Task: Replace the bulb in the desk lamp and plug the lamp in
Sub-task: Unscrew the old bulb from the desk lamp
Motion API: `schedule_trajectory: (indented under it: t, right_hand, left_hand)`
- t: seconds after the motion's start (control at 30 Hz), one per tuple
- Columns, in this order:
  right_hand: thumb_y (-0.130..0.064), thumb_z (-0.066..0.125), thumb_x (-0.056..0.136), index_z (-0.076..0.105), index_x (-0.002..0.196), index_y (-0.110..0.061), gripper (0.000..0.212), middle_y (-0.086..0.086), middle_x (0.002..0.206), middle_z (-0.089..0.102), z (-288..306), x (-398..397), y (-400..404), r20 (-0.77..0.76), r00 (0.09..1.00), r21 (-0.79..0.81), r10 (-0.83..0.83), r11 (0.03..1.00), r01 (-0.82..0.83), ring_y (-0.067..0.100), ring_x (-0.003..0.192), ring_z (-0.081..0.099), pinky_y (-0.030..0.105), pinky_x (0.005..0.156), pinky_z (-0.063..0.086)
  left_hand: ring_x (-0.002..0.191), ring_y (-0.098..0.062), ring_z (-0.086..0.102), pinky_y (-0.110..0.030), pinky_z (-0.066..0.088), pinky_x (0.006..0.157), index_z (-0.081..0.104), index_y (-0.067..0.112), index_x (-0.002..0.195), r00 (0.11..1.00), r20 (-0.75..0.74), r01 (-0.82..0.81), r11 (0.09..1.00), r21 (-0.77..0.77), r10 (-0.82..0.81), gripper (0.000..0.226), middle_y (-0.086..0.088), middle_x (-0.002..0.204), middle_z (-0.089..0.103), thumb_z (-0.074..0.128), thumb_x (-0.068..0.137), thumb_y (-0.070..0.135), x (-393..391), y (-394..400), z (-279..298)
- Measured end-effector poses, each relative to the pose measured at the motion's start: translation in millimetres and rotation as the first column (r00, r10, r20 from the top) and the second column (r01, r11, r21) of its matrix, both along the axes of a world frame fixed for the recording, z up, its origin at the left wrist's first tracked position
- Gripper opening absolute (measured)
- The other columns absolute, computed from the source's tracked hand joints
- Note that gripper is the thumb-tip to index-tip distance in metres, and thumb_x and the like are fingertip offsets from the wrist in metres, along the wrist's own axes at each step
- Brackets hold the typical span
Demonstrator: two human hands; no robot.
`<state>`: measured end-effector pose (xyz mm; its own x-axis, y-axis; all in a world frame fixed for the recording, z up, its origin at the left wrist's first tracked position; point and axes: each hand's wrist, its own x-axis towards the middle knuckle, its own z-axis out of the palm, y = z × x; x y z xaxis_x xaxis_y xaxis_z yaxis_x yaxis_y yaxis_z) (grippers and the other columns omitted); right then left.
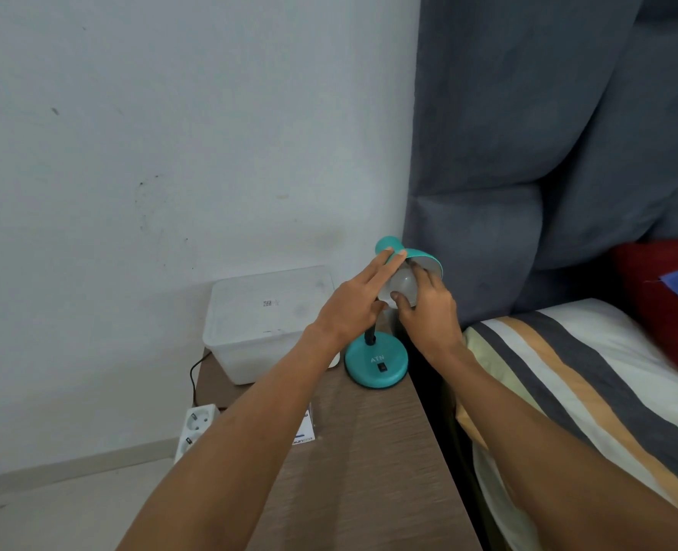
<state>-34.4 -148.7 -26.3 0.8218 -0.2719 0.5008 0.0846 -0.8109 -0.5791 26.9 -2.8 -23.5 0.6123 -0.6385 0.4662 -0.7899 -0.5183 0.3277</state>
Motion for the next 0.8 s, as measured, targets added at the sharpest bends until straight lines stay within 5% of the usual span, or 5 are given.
schedule_trajectory:
  t: [0.17,0.33,0.5,0.67,0.8]
  right_hand:
    - [0.001,0.073,0.078,0.041,0.145,-0.013,0.075,0.015,0.142,0.045,0.8,-3.8,-0.1,0.040,0.996,-0.189,0.076,0.980,-0.067,0.034,0.127,0.044,0.044,0.094,0.053]
    - [-0.019,0.071,0.088,0.038,0.146,-0.010,0.067,0.015,0.143,0.047,-2.2,-0.2,2.6,-0.016,1.000,0.021,-0.020,1.000,0.020,0.034,0.120,0.056,0.042,0.097,0.049]
    - [0.003,0.073,0.076,0.040,0.146,-0.013,0.079,0.014,0.143,0.045,-2.9,-0.6,-0.9,0.023,0.999,-0.186,0.042,0.982,-0.037,0.034,0.123,0.048,0.046,0.094,0.053]
    - [-0.017,0.072,0.086,0.039,0.144,-0.007,0.068,0.015,0.142,0.049,-3.1,1.4,2.5,0.013,1.000,0.005,-0.010,1.000,0.010,0.031,0.124,0.053,0.041,0.100,0.048]
    - [-0.001,0.076,0.078,0.045,0.142,-0.004,0.071,0.017,0.140,0.051,0.1,0.4,0.5,0.037,0.998,-0.187,0.048,0.982,-0.040,0.034,0.127,0.049,0.046,0.099,0.050]
  left_hand:
    - [0.114,-0.038,0.066,-0.046,0.059,0.094,0.014,0.033,0.162,1.000,-0.001,-0.003,1.000,-0.002,0.003,0.099,-0.001,0.170,0.021,0.073,0.089,0.001,2.2,0.7,-0.7]
    - [0.116,-0.040,0.064,-0.047,0.059,0.093,0.016,0.032,0.162,1.000,-0.009,0.001,1.000,-0.002,-0.001,0.094,0.000,0.170,0.021,0.069,0.091,0.001,-0.5,0.6,1.5]
    - [0.115,-0.040,0.065,-0.048,0.058,0.094,0.013,0.034,0.162,1.000,0.006,-0.004,1.000,0.002,0.004,0.101,-0.001,0.169,0.022,0.073,0.088,0.001,1.6,1.2,0.3]
    - [0.115,-0.039,0.065,-0.048,0.059,0.093,0.013,0.035,0.161,1.000,0.002,0.000,1.000,-0.003,0.000,0.097,0.000,0.169,0.022,0.071,0.091,0.004,1.5,0.2,-0.1]
    - [0.115,-0.040,0.065,-0.049,0.058,0.094,0.010,0.038,0.161,1.000,0.002,-0.005,1.000,-0.004,0.005,0.102,0.000,0.170,0.021,0.073,0.090,0.003,2.6,1.3,-1.0]
